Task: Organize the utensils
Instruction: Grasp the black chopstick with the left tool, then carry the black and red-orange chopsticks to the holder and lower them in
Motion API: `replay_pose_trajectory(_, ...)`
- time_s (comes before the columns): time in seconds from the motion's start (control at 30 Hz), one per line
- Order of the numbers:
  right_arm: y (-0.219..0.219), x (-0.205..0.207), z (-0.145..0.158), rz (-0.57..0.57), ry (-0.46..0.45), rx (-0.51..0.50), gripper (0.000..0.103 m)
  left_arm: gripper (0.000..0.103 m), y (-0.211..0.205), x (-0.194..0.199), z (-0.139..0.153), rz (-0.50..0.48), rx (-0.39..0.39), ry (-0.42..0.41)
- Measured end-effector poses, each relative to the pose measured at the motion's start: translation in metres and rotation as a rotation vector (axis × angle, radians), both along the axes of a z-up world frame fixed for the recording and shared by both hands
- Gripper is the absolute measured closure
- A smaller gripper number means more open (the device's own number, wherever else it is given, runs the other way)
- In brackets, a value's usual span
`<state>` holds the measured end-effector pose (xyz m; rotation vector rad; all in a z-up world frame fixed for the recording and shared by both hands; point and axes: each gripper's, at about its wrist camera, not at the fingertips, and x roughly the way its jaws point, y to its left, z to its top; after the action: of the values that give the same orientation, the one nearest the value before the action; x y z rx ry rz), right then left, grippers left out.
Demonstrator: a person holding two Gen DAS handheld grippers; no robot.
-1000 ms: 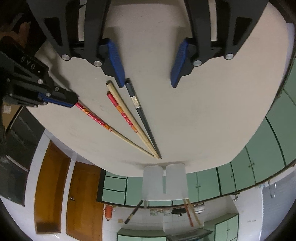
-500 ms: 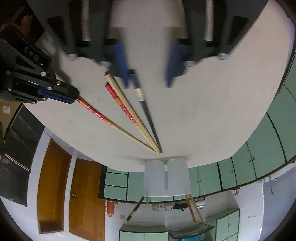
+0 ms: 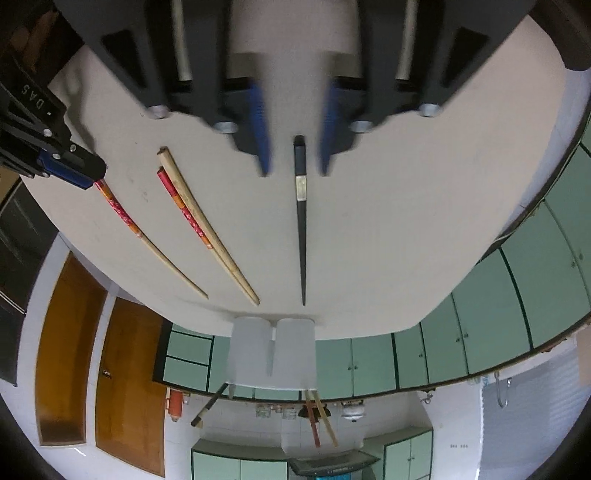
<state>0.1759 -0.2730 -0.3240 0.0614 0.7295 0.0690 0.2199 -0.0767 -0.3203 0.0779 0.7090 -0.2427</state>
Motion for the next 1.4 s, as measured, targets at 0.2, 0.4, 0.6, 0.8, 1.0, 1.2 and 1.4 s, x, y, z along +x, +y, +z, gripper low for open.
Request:
replay_pose_trajectory(0.2,0.002,0.004,0.002,0.015,0.008,-0.012,0.09,0.096,0.002,0.006,-0.001,-0.013,-0.012,0.006)
replay_pose_trajectory(0.4,0.001,-0.006,0.023,0.026,-0.009,0.006,0.097,0.096,0.01,0.0,0.025,0.007,-0.053,0.02)
replay_pose_trajectory(0.6,-0.005,-0.026,0.068,0.021,-0.077,0.049,0.098,0.096,0.024,-0.015,0.071,0.019,-0.088,-0.034)
replay_pose_trajectory(0.8,-0.009,-0.031,0.121,0.04,-0.152,0.056,0.098,0.096,0.031,-0.021,0.111,0.005,-0.077,-0.112)
replay_pose_trajectory(1.0,-0.006,-0.016,0.169,0.098,-0.212,0.039,0.098,0.096,0.033,-0.015,0.148,-0.037,-0.069,-0.161)
replay_pose_trajectory(1.2,0.0,0.023,0.198,0.178,-0.174,0.034,0.098,0.096,0.036,0.017,0.167,-0.076,-0.078,-0.09)
replay_pose_trajectory(1.4,0.01,0.069,0.213,0.243,-0.13,-0.004,0.098,0.096,0.034,0.048,0.179,-0.107,-0.075,-0.01)
